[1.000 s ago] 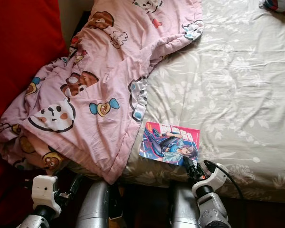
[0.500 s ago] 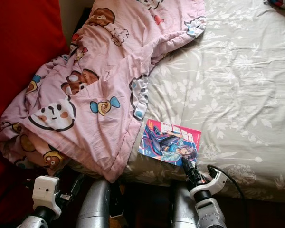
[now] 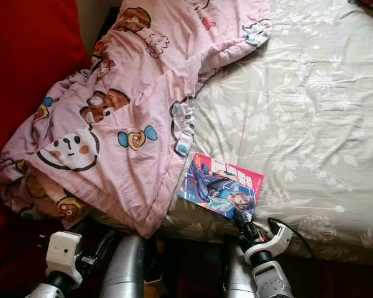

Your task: Clean up the room

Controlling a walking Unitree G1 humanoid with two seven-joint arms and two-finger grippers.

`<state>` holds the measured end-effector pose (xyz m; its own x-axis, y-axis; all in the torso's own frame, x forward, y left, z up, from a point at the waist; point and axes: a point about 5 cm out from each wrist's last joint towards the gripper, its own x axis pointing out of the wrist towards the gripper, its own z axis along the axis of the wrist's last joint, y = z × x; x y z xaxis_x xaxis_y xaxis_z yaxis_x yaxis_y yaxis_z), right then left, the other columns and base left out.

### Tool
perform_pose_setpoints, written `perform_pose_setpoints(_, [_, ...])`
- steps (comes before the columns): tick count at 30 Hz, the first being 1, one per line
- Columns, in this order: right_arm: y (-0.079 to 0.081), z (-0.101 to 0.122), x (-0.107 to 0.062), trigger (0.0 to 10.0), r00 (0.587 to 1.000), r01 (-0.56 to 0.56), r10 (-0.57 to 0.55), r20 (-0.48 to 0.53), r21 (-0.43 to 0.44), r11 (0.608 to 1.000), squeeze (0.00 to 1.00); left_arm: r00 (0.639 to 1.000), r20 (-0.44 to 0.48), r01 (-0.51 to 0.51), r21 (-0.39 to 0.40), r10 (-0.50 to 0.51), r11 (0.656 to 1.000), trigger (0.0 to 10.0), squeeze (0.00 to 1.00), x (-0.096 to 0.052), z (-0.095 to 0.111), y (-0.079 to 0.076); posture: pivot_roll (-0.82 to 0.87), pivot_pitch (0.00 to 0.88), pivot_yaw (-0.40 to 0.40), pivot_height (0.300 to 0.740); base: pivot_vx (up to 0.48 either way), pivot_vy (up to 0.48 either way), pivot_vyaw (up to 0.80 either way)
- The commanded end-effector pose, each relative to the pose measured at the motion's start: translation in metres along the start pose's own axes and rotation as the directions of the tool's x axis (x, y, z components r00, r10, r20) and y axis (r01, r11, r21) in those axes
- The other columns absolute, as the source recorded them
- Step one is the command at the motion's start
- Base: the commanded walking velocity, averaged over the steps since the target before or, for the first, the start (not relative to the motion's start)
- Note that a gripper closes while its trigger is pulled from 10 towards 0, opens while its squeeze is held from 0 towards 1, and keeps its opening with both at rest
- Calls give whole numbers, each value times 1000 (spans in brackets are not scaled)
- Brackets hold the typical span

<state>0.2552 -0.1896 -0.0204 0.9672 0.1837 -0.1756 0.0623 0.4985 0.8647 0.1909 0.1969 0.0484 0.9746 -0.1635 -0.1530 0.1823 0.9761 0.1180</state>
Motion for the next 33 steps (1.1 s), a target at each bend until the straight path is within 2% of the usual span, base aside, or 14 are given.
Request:
perform_pose_setpoints(1, [-1,-22,-4,0,998,15,-11,-62,63,998,0,998,-55,-2,21,3,1000,10000,0,-7,-11,3,120,348,146,607,0,0,0])
perform_pose_setpoints(11, [1,-23,-2,0,998,17,-13,-58,62,998,0,999,-51,8,42,-6,999,10000,0,3,-14,3,116,309,147,607,0,0,0])
perform_pose_setpoints(16, [3,-23,0,0,999,7,-3,-53,69,998,0,999,-35,16,56,-15,998,10000,0,11,-11,1,106,288,142,607,0,0,0])
perform_pose_setpoints(22, [6,-24,3,0,998,-5,9,-58,68,998,0,999,-9,47,79,-46,996,10000,0,18,-3,-8,97,266,136,607,0,0,0])
perform_pose_setpoints(33, [8,-22,6,0,999,-10,13,-50,65,998,0,999,4,53,104,-54,993,10000,0,27,-2,-9,83,237,125,607,0,0,0])
